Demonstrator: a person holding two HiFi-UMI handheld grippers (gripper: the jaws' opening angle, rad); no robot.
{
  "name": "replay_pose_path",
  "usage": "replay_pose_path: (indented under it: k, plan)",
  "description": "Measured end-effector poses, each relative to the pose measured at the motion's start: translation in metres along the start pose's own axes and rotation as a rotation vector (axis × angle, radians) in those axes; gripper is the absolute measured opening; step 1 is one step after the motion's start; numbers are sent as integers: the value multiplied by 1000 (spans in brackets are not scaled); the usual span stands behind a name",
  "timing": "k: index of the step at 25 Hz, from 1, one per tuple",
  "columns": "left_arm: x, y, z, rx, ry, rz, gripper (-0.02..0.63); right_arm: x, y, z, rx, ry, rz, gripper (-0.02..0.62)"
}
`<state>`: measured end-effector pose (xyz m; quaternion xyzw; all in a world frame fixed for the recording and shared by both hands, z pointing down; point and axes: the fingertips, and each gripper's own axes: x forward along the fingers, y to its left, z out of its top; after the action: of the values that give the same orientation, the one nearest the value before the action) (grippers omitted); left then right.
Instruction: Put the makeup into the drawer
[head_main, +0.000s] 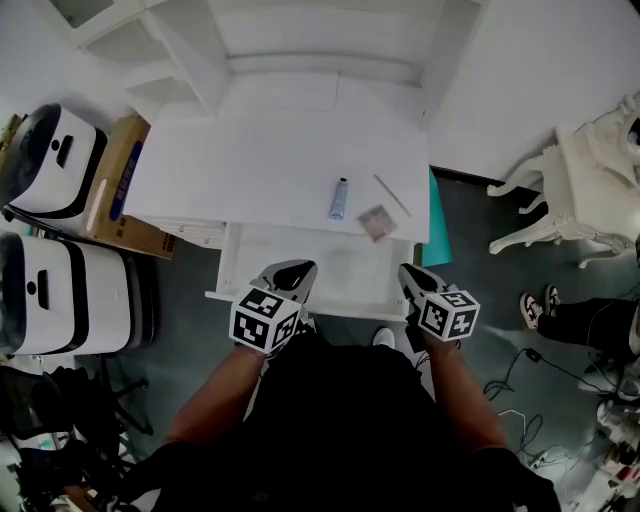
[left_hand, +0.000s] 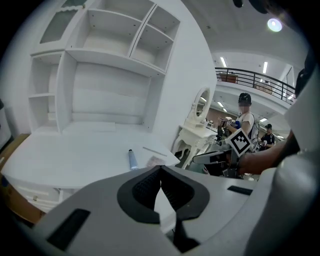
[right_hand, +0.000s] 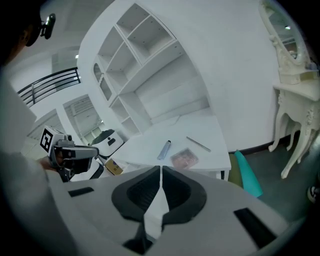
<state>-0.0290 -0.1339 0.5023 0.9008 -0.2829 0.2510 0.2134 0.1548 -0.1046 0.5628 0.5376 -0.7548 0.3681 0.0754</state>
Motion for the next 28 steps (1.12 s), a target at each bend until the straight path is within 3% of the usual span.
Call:
replay_pose_path:
  k: [4, 11, 15, 16, 19, 24, 28]
  plan:
    - [3, 20, -6, 27, 42, -45, 11, 24, -7, -11, 179, -20, -36, 29]
    - [-3, 39, -21, 75, 91, -124, 11, 70, -32, -26, 597, -115, -53, 31]
    - [-12, 46, -26, 90, 105, -145, 11, 95, -47, -31, 752, -177, -34, 60]
    - [-14, 47, -27, 89, 103, -145, 11, 100, -51, -32, 782, -185, -31, 99]
    - [-20, 50, -25, 65, 82, -128, 11, 113, -64, -43, 849, -174, -37, 134]
    - [-26, 60, -20, 14, 51, -65, 11, 124, -75, -44, 917, -164, 0, 148]
    - [-30, 63, -17, -33, 21, -13, 11, 134, -75, -42, 895, -126, 26, 147]
